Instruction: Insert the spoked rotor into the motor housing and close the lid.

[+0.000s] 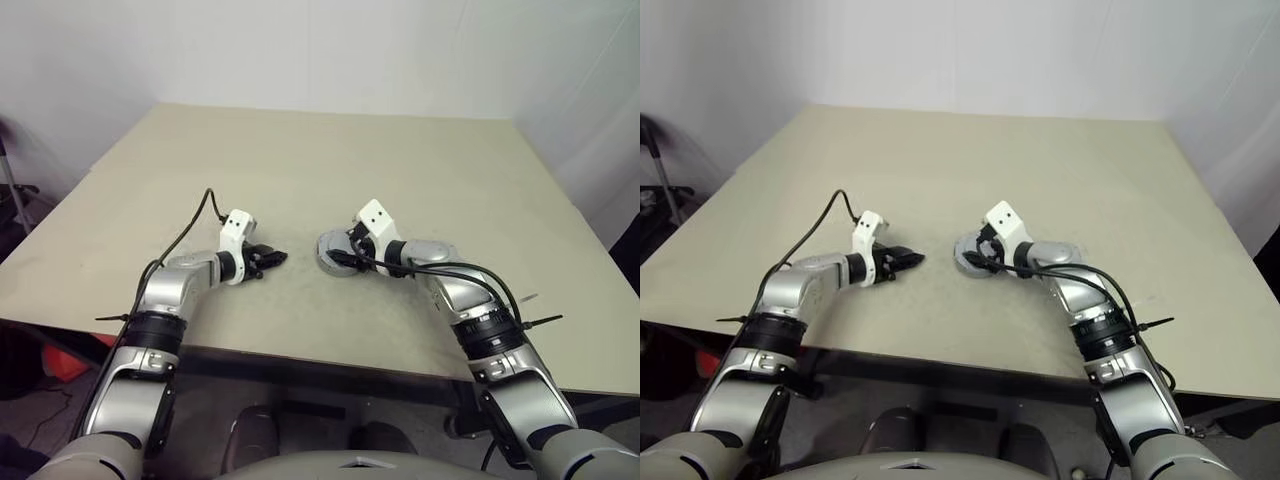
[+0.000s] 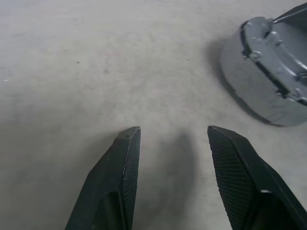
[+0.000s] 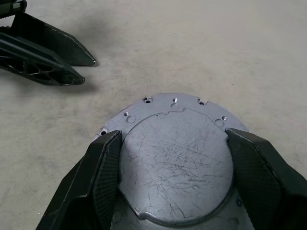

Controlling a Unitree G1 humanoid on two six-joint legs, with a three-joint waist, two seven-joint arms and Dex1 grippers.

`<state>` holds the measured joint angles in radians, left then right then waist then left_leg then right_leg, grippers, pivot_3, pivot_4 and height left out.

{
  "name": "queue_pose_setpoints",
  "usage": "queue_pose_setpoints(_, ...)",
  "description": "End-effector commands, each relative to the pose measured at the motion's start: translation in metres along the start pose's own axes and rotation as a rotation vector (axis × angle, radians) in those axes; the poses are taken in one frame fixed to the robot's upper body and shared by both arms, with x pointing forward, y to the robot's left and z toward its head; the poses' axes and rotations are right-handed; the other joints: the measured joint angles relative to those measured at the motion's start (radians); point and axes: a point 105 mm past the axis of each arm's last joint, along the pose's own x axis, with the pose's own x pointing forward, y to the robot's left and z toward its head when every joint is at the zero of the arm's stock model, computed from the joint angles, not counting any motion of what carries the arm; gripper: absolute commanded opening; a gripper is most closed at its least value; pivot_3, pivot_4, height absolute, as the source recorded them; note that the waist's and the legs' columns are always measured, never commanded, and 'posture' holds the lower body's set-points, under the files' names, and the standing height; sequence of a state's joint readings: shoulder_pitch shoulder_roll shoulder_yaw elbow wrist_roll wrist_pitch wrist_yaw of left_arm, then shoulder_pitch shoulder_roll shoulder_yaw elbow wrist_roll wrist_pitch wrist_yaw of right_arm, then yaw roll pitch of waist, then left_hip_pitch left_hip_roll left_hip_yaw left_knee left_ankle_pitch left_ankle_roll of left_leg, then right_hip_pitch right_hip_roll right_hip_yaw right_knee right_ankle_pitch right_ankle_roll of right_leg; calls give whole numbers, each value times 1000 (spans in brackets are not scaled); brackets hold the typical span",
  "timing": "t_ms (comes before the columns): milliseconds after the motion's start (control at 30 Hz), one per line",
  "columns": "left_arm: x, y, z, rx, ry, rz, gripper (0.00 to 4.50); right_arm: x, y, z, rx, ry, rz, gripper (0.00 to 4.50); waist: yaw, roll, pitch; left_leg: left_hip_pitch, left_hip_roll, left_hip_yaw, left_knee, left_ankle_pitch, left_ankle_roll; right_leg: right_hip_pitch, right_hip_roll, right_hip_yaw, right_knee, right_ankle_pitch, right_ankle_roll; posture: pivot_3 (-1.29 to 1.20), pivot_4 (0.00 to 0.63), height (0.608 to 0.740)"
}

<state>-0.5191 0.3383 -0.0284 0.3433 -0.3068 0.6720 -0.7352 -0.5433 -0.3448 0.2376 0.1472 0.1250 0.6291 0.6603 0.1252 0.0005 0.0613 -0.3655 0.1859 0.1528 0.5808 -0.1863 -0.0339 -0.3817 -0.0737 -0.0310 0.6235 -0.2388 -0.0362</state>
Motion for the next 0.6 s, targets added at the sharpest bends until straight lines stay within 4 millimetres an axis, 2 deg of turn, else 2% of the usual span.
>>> queue_pose_setpoints(33, -1, -7, 12, 18, -41, -18, 2359, -2, -12, -22, 28, 84, -51, 2969, 0, 0, 0, 1, 0, 0, 0, 0, 0, 1, 0, 0, 0, 0, 0, 0, 0, 740)
queue_pose_setpoints(267, -1, -9, 7, 13, -31, -18, 2359, 1, -4, -1, 41, 25, -18, 2969, -1, 0, 0, 13, 0, 0, -1, 0, 0, 13, 0, 0, -2, 0, 0, 0, 0, 740)
queue_pose_setpoints(433, -2, -7, 6, 9, -29, -10, 2359, 1, 2, 11, 53, -8, 8, 2969, -2, 0, 0, 12, 0, 0, -3, 0, 0, 12, 0, 0, -3, -1, 0, 0, 0, 740)
queue_pose_setpoints(600, -1, -8, 6, 7, -31, -9, 2359, 1, -3, 22, 52, -29, -21, 2969, -4, 0, 0, 11, 0, 0, -4, 0, 0, 11, 0, 0, -3, -1, 0, 0, 0, 740)
